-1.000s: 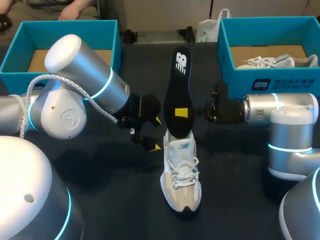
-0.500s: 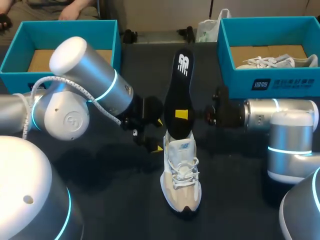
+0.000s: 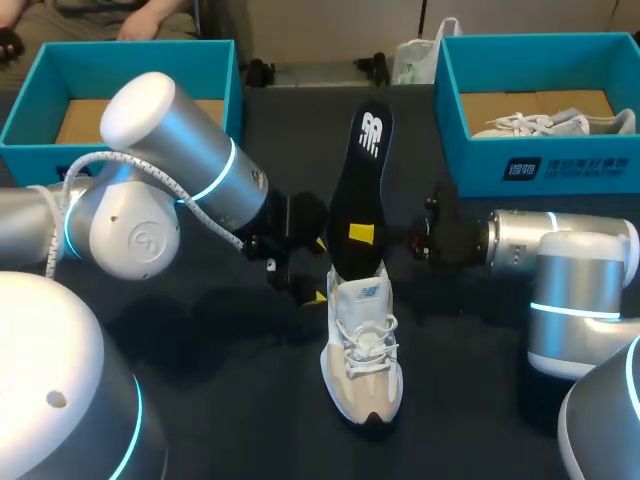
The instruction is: Take the shoe out of the shoebox, open the shoe tongue, remove and reinsert the insole, then place the shoe into the shoebox
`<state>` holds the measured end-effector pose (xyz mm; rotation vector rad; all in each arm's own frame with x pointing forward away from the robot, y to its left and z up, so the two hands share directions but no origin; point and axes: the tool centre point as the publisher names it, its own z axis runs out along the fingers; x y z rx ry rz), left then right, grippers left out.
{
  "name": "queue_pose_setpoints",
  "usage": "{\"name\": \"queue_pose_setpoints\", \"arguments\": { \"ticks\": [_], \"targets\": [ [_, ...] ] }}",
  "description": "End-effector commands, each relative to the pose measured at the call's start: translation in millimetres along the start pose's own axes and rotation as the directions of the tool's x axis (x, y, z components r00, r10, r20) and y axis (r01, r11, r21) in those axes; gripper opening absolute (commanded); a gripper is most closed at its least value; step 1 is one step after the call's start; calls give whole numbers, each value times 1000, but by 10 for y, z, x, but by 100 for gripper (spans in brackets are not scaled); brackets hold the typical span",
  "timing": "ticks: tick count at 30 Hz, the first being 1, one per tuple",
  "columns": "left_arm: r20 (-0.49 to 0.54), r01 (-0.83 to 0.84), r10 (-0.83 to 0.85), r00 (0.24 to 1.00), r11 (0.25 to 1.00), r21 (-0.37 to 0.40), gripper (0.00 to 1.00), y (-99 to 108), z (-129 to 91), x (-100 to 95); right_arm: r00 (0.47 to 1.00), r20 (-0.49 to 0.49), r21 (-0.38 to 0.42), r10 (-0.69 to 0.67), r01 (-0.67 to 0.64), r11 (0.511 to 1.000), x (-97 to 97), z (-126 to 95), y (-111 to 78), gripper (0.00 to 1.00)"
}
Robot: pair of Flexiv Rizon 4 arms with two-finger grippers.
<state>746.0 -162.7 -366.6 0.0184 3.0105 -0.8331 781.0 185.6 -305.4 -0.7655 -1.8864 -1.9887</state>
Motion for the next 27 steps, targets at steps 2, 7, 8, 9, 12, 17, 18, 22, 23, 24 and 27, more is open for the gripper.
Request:
{"name": "queue_pose_setpoints", "arguments": {
  "ticks": [2,7,8,9,12,17,18,22,23,24,27],
  "targets": [
    [2,0,0,1000,1000,-1,100,-3,10,6,999,43,-25,-9,10,1000,41,15,-59,0],
    [2,0,0,1000,1000,-1,100,-3,10,6,999,47,-19,-7,8,1000,42,16,-109,0],
    [2,0,0,1000,1000,-1,100,-3,10,6,999,47,-17,-5,6,1000,35,19,-124,0],
    [2,0,0,1000,1000,-1,100,-3,10,6,999,43,-13,-2,3,1000,29,19,-144,0],
    [2,0,0,1000,1000,-1,100,-3,10,6,999,38,-10,2,-2,1000,18,14,-184,0],
    [2,0,0,1000,1000,-1,100,-3,10,6,999,37,-5,9,-9,1000,16,1,-240,0],
    [2,0,0,1000,1000,-1,100,-3,10,6,999,37,-4,11,-11,1000,19,-5,-254,0],
    [2,0,0,1000,1000,-1,100,-3,10,6,999,35,-1,24,-24,1000,40,-40,-317,0],
    [2,0,0,1000,1000,-1,100,-3,10,6,999,36,2,28,-28,1000,43,-49,-327,0],
    [2,0,0,1000,1000,-1,100,-3,10,6,999,34,8,34,-35,999,47,-59,-335,0],
    [2,0,0,1000,1000,-1,100,-3,10,6,999,36,17,37,-37,999,62,-89,-357,0]
  ]
}}
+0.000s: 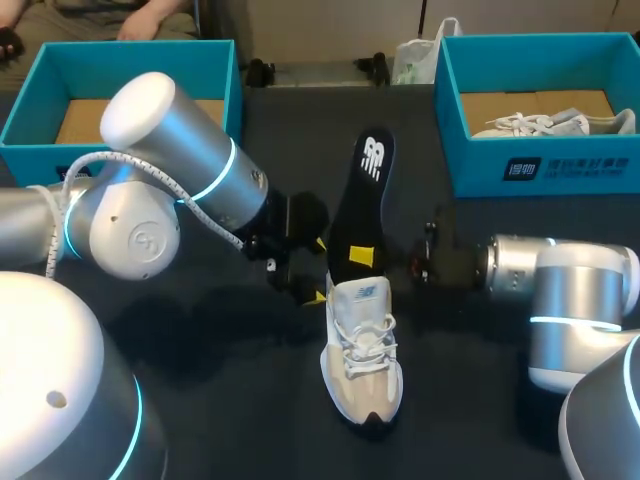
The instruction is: Take the shoe out of the shoebox, open the shoe tongue, remove and reinsert the insole, then place the shoe into the shoebox
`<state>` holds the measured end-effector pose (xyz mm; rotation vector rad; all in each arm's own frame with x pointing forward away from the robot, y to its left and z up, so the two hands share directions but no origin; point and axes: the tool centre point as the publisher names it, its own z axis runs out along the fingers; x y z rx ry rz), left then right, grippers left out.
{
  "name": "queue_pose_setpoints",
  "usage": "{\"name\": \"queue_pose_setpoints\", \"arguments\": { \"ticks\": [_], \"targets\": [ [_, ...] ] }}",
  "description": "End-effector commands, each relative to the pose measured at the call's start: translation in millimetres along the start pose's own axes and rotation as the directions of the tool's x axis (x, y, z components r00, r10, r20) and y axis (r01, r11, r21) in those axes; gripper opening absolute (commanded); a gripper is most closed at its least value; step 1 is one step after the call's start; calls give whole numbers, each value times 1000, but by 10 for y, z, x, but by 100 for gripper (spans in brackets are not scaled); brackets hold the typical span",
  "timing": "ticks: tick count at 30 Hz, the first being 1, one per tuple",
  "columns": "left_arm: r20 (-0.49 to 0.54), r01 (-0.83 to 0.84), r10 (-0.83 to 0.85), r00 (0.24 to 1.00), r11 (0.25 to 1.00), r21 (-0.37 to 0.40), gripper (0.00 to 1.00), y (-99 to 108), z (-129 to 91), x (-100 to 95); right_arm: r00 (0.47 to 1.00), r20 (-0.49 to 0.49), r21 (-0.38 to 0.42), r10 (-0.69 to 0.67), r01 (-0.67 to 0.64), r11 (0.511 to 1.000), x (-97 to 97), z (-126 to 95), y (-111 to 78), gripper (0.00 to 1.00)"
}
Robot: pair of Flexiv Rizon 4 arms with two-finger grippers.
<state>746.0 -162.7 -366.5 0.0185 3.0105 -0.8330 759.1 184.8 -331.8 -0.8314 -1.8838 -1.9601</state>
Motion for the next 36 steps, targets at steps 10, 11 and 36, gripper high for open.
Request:
{"name": "queue_pose_setpoints", "arguments": {
  "ticks": [10,11,36],
  "targets": [
    [2,0,0,1000,1000,-1,100,-3,10,6,999,-28,54,38,-37,998,27,-60,-195,0],
    [2,0,0,1000,1000,-1,100,-3,10,6,999,-30,58,45,-44,997,35,-61,-213,0],
    [2,0,0,1000,1000,-1,100,-3,10,6,997,-72,109,42,-34,993,157,-33,-250,24]
  ]
}}
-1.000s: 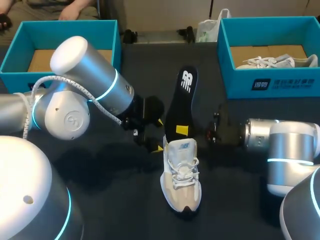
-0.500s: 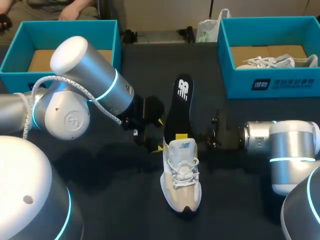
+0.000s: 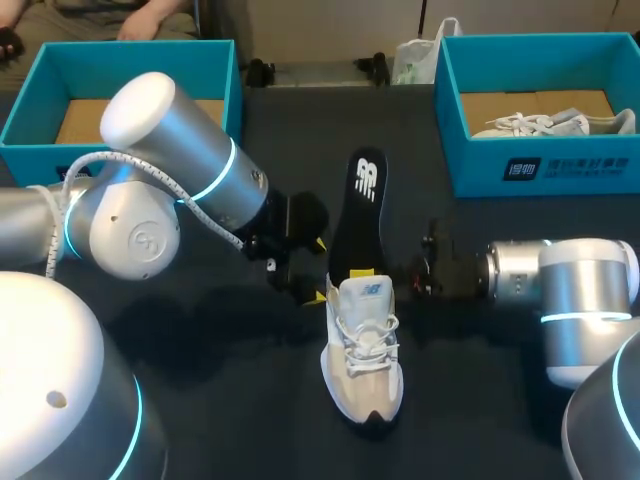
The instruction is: Take the shoe out of the shoebox, open the shoe tongue, remove and reinsert the insole, then place the shoe into the shoebox
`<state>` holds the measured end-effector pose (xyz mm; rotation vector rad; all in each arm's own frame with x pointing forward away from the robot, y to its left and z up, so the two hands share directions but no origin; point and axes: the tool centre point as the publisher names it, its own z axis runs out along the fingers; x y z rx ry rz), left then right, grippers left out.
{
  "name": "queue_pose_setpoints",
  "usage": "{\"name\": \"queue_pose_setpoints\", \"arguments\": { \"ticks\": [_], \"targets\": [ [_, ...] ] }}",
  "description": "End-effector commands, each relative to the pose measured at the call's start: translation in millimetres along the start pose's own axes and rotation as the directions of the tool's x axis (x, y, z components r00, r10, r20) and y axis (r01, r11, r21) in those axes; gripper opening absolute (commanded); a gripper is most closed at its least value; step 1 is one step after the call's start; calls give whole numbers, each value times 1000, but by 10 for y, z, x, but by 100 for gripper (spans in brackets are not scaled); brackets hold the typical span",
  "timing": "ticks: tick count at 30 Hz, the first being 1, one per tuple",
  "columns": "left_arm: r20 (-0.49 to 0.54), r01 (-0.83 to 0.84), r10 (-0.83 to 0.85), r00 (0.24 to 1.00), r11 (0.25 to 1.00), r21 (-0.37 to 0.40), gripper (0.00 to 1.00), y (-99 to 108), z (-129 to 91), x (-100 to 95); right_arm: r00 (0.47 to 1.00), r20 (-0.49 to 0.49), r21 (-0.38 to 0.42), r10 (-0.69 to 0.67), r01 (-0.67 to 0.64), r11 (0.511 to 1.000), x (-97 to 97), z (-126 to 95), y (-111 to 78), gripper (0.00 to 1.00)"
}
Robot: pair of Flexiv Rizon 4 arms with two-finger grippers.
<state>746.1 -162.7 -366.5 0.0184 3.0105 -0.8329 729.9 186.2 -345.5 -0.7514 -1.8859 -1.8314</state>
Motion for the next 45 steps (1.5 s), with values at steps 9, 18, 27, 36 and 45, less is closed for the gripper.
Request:
{"name": "queue_pose_setpoints", "arguments": {
  "ticks": [9,18,27,36,45],
  "targets": [
    [2,0,0,1000,1000,-1,100,-3,10,6,999,-6,24,-38,38,999,63,13,111,29],
    [2,0,0,1000,1000,-1,100,-3,10,6,997,-9,45,-72,72,996,104,28,235,33],
    [2,0,0,1000,1000,-1,100,-3,10,6,995,-15,53,-96,97,994,63,43,420,29],
    [2,0,0,1000,1000,-1,100,-3,10,6,997,-25,44,-76,77,996,-8,65,455,0],
    [2,0,0,1000,1000,-1,100,-3,10,6,1000,-16,34,-16,17,999,-16,37,249,0]
  ]
}}
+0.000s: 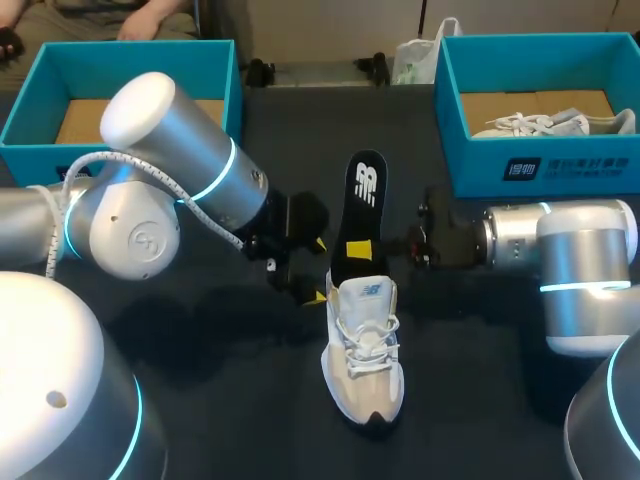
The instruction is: Take the shoe out of the shoebox, open the shoe tongue, remove and reinsert the insole, then place the shoe into the shoebox
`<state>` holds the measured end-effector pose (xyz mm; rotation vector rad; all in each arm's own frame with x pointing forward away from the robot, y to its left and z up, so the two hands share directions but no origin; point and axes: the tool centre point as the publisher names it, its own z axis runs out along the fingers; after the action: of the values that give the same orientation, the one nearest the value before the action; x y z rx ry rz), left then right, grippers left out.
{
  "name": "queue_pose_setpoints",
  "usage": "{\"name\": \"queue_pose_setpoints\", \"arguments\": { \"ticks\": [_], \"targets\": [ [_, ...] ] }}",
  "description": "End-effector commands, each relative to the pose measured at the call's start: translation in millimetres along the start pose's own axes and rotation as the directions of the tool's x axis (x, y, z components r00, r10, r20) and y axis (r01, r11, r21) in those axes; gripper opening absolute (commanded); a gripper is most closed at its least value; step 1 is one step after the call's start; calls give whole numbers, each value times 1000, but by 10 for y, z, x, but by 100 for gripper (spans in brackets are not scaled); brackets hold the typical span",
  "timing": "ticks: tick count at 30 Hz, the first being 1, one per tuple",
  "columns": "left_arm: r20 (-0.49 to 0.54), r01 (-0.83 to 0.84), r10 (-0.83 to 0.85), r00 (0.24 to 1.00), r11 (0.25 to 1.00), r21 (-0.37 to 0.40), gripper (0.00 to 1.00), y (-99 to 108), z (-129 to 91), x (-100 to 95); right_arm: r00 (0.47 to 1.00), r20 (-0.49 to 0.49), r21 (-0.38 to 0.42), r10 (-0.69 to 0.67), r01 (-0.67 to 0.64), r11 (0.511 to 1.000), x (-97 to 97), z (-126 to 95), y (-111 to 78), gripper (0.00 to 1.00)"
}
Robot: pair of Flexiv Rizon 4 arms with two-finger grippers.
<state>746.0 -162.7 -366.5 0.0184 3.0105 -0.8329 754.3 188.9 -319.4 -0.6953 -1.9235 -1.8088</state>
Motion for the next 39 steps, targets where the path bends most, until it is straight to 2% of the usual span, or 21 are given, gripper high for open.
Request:
{"name": "queue_pose_setpoints", "arguments": {
  "ticks": [1,10,15,16,18,21,30,39],
  "targets": [
    [2,0,0,1000,1000,-1,100,-3,10,6,1000,4,-2,20,-20,1000,17,7,-139,0],
    [2,0,0,1000,1000,-1,100,-3,10,6,996,15,10,93,-93,996,70,-27,-420,0],
    [2,0,0,1000,1000,-1,100,-3,10,6,994,12,17,112,-112,994,87,6,-489,0],
    [2,0,0,1000,1000,-1,100,-3,10,6,994,12,18,111,-111,994,93,11,-487,3],
    [2,0,0,1000,1000,-1,100,-3,10,6,995,10,22,98,-98,995,118,20,-458,23],
    [2,0,0,1000,1000,-1,100,-3,10,6,997,11,30,71,-71,997,160,31,-390,39],
    [2,0,0,1000,1000,-1,100,-3,10,6,1000,23,35,3,-3,999,189,27,-165,45],
    [2,0,0,1000,1000,-1,100,-3,10,6,999,44,-25,-32,33,999,137,-3,-6,38]
  ]
}}
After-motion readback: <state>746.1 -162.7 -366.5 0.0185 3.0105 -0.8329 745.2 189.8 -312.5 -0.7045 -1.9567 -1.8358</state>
